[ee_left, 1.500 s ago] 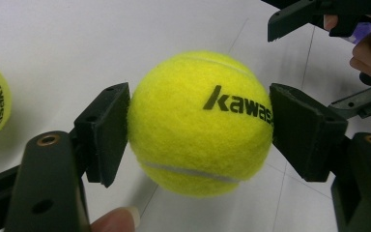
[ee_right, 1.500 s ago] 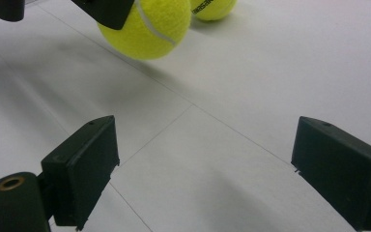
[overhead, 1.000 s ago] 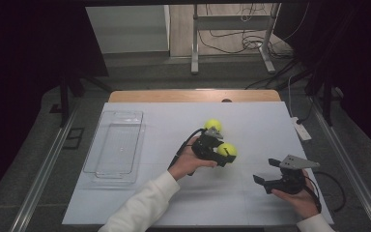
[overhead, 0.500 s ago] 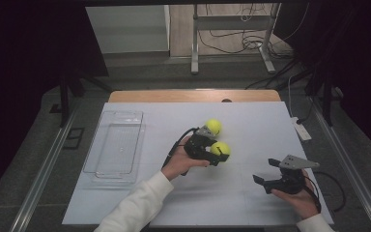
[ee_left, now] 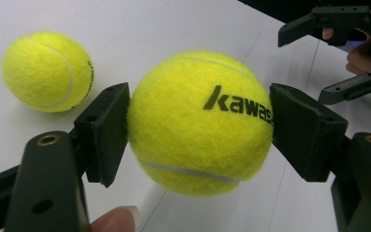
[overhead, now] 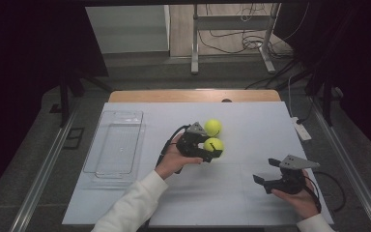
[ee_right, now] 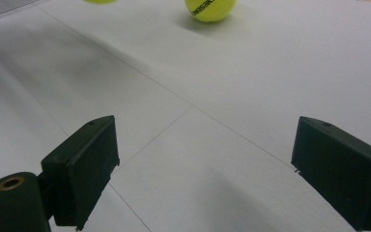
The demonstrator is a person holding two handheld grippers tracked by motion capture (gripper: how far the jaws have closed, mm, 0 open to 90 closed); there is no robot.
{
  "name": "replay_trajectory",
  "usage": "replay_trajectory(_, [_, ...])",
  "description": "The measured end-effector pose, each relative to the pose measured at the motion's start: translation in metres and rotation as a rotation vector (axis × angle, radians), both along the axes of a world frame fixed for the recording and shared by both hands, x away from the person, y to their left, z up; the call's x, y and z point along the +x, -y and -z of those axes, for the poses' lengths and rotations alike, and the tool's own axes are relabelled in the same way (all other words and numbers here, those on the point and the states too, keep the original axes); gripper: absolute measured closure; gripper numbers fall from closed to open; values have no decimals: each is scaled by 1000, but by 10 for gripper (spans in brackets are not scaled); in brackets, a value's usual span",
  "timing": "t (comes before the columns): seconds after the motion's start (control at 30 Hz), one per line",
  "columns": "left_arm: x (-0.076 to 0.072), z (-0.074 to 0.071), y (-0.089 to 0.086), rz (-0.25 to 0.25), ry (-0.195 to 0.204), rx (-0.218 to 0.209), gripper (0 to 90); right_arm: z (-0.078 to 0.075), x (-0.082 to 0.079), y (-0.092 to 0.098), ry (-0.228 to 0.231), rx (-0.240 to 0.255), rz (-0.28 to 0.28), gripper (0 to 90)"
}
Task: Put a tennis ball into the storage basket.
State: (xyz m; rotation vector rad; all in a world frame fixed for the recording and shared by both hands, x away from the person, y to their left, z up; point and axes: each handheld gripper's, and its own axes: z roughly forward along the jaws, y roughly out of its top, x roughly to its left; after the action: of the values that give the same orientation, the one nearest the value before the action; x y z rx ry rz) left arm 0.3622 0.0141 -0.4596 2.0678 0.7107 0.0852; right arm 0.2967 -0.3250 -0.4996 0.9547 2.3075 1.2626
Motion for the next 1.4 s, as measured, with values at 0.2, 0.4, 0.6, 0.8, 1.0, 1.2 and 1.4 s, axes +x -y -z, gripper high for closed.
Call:
replay_trajectory(0.2, [0, -4, -8, -18, 8, -11, 270, 0, 0, 0, -1, 1, 2, 99])
replay_trajectory(0.4, [1, -7, -14, -31, 17, -19, 270, 0, 0, 0, -1, 2, 1, 99])
replay_trajectory(0.6, [2, -9, -19, -46, 21, -24, 270, 0, 0, 0, 0, 2, 1, 98])
replay_trajectory(0.8, [2, -12, -22, -59, 27, -28, 270, 0, 0, 0, 0, 2, 2, 98])
replay_trajectory(1.0, [3, -15, -28, -73, 34, -41, 270, 0, -1, 0, 0, 1, 1, 98])
replay_trajectory(1.2, [4, -19, -34, -93, 40, -42, 270, -1, -1, 0, 1, 2, 0, 99])
replay_trajectory(1.4, [4, -23, -42, -111, 49, -56, 270, -1, -1, 0, 2, 4, 1, 99])
